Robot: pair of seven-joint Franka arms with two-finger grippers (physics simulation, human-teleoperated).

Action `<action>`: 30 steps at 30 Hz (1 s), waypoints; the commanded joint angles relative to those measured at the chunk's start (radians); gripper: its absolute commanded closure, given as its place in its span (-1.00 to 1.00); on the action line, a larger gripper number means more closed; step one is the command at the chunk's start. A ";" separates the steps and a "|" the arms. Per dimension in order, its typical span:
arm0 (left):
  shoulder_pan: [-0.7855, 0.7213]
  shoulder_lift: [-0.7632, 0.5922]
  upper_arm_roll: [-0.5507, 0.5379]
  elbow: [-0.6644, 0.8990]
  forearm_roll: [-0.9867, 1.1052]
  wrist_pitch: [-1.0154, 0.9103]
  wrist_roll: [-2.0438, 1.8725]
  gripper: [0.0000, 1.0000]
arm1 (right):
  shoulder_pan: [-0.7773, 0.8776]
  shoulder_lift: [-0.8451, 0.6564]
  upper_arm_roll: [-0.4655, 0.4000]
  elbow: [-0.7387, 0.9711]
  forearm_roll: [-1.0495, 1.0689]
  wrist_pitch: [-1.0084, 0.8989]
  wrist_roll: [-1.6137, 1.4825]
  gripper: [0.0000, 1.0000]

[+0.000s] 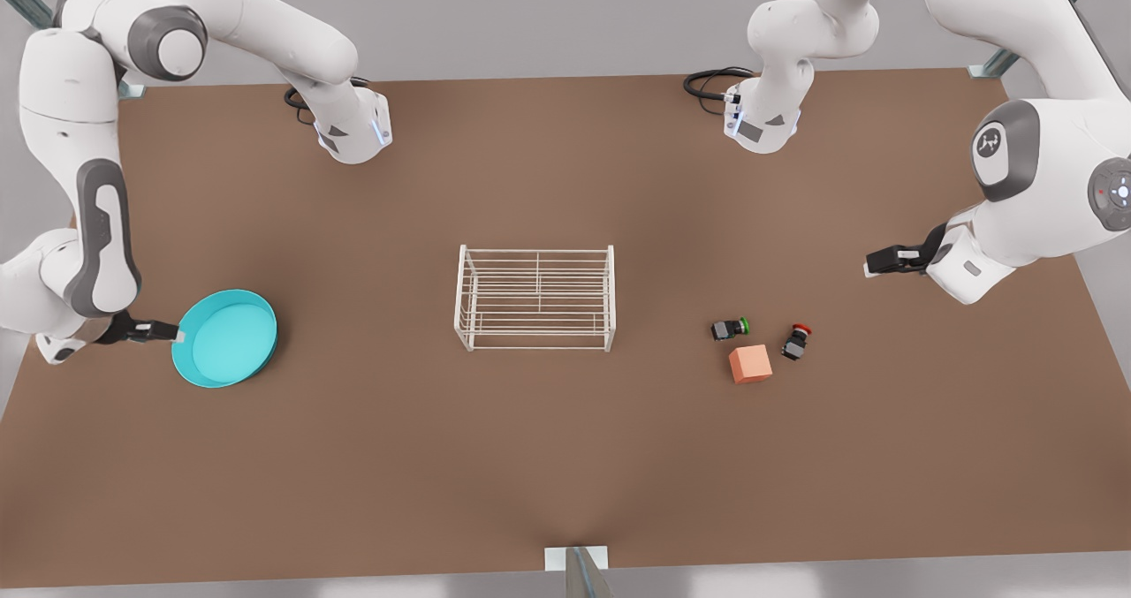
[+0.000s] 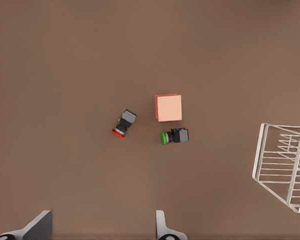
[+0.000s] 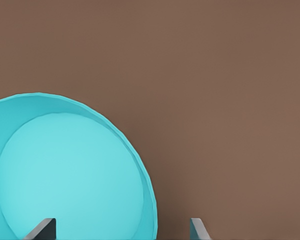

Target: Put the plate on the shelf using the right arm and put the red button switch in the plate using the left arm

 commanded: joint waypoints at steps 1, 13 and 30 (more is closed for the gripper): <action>0.000 -0.001 0.000 0.000 0.001 -0.006 0.001 -1.00 | -0.003 0.002 -0.001 -0.021 0.057 0.103 -0.239 -1.00; 0.000 -0.001 -0.003 0.000 0.002 -0.037 -0.002 -1.00 | -0.012 0.063 -0.001 -0.033 0.139 0.103 -0.248 -1.00; -0.003 -0.003 -0.005 0.002 0.016 -0.043 -0.003 -1.00 | -0.009 0.099 -0.001 -0.013 0.133 0.101 -0.274 0.33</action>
